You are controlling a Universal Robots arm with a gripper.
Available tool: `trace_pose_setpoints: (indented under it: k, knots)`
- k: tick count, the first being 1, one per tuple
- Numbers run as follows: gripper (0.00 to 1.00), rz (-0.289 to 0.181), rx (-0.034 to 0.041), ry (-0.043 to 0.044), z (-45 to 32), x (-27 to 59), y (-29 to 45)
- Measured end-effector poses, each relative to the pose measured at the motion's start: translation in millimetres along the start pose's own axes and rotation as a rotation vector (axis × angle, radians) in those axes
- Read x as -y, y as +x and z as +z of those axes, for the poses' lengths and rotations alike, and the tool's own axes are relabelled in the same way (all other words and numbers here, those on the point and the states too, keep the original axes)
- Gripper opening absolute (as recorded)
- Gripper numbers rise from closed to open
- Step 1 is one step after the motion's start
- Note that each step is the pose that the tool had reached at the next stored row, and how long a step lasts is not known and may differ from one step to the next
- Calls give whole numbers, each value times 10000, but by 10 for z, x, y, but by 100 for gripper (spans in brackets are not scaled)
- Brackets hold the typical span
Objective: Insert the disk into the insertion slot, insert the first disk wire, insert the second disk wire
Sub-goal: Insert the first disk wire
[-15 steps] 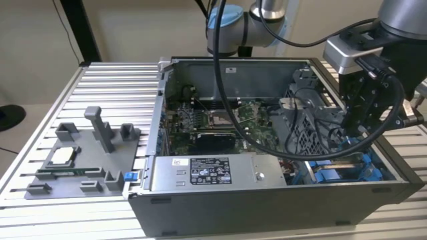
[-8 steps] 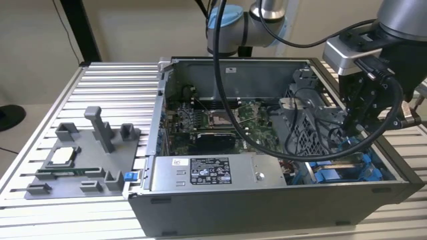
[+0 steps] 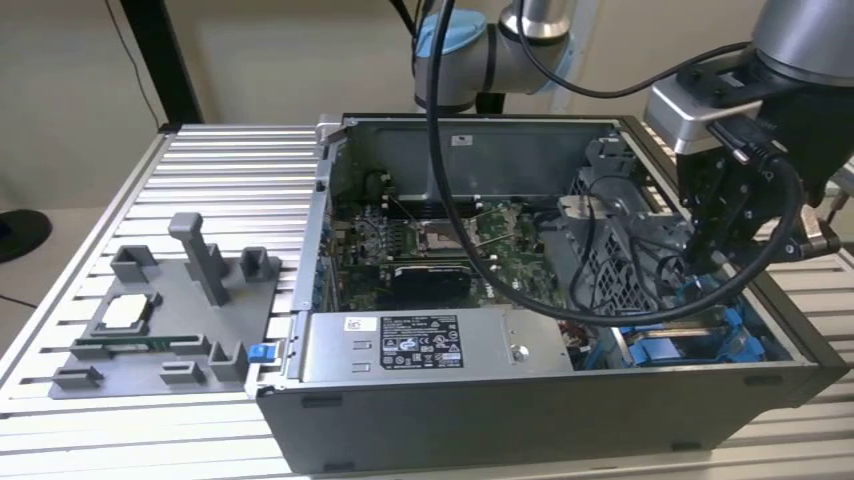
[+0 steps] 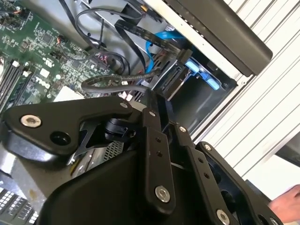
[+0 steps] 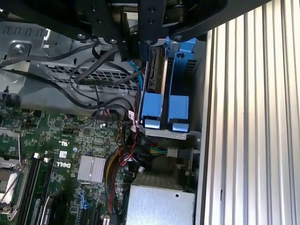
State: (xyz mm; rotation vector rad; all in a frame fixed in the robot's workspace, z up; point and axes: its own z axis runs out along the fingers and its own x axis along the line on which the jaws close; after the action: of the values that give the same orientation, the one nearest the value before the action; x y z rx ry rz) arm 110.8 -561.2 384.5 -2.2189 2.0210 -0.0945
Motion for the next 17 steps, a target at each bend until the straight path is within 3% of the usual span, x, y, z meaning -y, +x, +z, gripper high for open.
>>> trace_pose_setpoints:
  k: [5,9,12,17]
  knots:
    - [0,-11,-76,-48,33,25,34]
    - [0,-8,-113,-227,53,87,71]
    - [0,4,-99,-471,69,153,103]
    - [0,32,-57,-1003,94,277,155]
